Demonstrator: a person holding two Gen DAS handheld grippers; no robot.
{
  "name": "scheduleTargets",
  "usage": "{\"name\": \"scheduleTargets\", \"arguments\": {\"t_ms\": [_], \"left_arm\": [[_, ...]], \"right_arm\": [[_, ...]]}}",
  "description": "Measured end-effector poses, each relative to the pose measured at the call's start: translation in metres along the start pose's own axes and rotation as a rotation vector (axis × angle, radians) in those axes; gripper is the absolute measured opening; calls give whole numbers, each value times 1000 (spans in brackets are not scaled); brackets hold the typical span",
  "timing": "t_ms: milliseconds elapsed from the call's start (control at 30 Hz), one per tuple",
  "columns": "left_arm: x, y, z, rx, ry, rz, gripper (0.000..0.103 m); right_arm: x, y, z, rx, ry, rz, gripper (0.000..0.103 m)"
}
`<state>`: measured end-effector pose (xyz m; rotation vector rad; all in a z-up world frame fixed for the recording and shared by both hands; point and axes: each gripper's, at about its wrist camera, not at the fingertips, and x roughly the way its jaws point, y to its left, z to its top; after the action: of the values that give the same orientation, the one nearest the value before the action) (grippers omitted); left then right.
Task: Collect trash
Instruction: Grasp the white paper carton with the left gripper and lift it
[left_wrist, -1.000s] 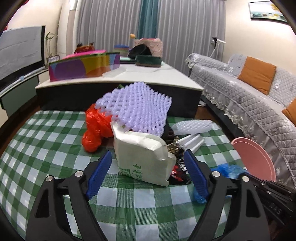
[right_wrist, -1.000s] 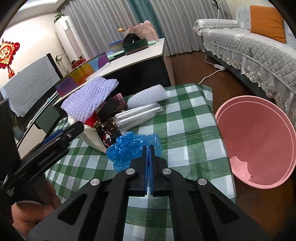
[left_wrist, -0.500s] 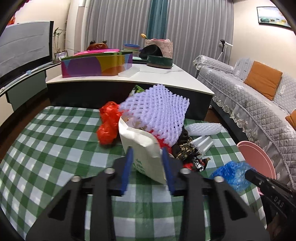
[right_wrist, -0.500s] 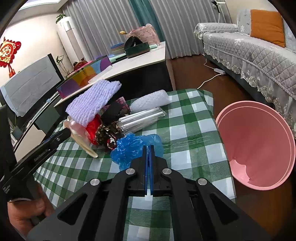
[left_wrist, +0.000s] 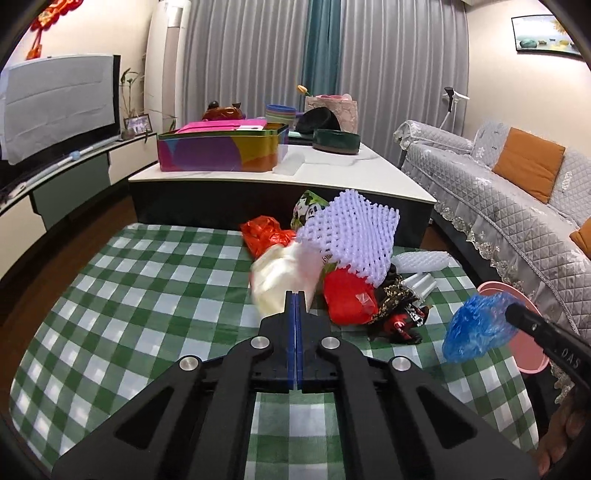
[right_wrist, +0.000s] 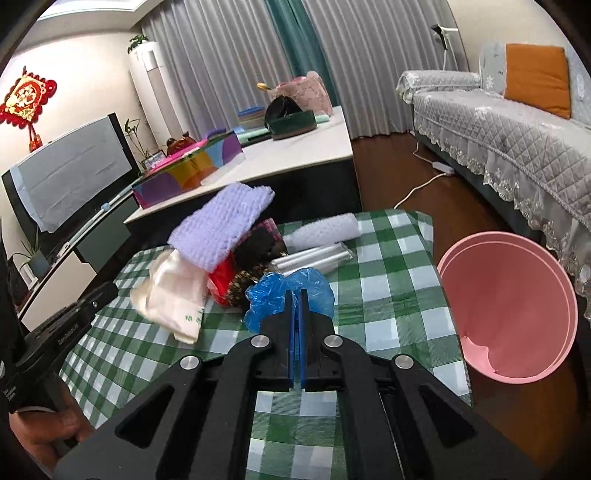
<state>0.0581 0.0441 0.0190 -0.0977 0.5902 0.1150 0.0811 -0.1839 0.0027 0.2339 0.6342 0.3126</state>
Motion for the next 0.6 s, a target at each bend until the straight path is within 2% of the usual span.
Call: {"name": "scheduleTargets", "arguments": {"t_ms": [100, 167, 200, 233, 367, 467, 600], "left_arm": [[1, 16, -5, -81, 25, -38, 3], [6, 32, -11, -155, 39, -33, 18], [8, 36, -13, -169, 43, -27, 32], [11, 41, -14, -189, 49, -23, 40], [23, 49, -19, -234, 79, -12, 46], [33, 47, -19, -228, 82, 10, 51], [52, 46, -16, -212, 94, 16, 65]], "right_arm": [[-6, 3, 0, 9, -3, 1, 2], [-11, 6, -3, -2, -7, -1, 2], [-13, 8, -4, -10, -8, -2, 2], [-14, 8, -5, -15, -7, -3, 2], [-13, 0, -7, -1, 4, -5, 2], [-10, -7, -7, 25, 10, -5, 2], [-5, -9, -5, 21, 12, 6, 2]]}}
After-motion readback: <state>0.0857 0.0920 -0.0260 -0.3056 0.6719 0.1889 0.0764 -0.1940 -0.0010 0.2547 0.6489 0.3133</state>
